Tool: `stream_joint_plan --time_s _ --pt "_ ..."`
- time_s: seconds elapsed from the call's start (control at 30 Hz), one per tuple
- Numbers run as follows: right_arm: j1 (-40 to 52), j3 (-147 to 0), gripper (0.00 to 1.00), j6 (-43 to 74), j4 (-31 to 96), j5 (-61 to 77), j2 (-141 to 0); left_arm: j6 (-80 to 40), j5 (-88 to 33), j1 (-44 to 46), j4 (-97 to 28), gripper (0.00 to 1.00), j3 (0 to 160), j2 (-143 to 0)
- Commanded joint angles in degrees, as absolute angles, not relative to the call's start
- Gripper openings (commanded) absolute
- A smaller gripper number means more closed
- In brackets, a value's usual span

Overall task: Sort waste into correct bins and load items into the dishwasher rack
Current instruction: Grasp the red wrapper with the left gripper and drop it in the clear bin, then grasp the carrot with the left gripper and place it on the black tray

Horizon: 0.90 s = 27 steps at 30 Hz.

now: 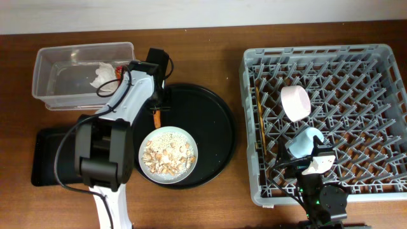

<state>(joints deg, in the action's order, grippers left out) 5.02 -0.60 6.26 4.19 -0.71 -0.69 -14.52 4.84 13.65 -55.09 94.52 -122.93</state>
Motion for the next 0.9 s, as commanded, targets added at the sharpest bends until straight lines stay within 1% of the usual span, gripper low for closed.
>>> stream_joint_plan --time_s 0.0,0.07,0.1,0.13,0.2,0.23,0.3,0.37,0.5,0.57,0.6,0.7,0.8,0.87 --pt "4.8 -0.3 0.98 6.4 4.6 -0.6 -0.4 -14.5 6.9 13.6 -54.0 0.42 93.5 -126.6" --pt "4.8 -0.3 0.98 6.4 4.6 -0.6 -0.4 -14.5 6.9 13.5 -53.5 0.34 93.5 -127.2" --pt "4.8 -0.3 0.98 6.4 4.6 -0.6 -0.4 -14.5 6.9 13.5 -53.1 0.33 93.6 -127.2" --pt "4.8 -0.3 0.98 6.4 4.6 -0.6 -0.4 -14.4 6.9 13.3 -53.1 0.29 94.4 -127.1" --pt "4.8 -0.3 0.98 6.4 4.6 -0.6 -0.4 -14.5 6.9 12.8 -54.7 0.13 97.5 -126.9" --pt "4.8 -0.3 0.98 6.4 4.6 -0.6 -0.4 -14.4 6.9 12.7 -56.3 0.11 99.7 -126.7" --pt "4.8 -0.3 0.98 6.4 4.6 -0.6 -0.4 -14.5 6.9 12.6 -62.0 0.11 106.5 -125.5" --pt "4.8 -0.3 0.98 6.4 4.6 -0.6 -0.4 -14.5 6.9 12.6 -71.6 0.07 115.3 -122.3" --pt "4.8 -0.3 0.98 6.4 4.6 -0.6 -0.4 -16.9 7.6 12.2 -83.0 0.05 117.4 -115.1" --pt "4.8 -0.3 0.98 6.4 4.6 -0.6 -0.4 -22.6 11.6 9.5 -92.6 0.01 117.4 -111.4" --pt "4.8 -0.3 0.98 6.4 4.6 -0.6 -0.4 -24.1 12.5 7.7 -95.8 0.00 117.1 -110.3" --pt "4.8 -0.3 0.98 6.4 4.6 -0.6 -0.4 -25.9 12.5 1.5 -96.0 0.01 112.8 -107.2" --pt "4.8 -0.3 0.98 6.4 4.6 -0.6 -0.4 -26.3 9.0 -7.3 -90.3 0.01 100.3 -104.2" --pt "4.8 -0.3 0.98 6.4 4.6 -0.6 -0.4 -26.3 6.8 -11.3 -85.8 0.01 92.6 -103.6"
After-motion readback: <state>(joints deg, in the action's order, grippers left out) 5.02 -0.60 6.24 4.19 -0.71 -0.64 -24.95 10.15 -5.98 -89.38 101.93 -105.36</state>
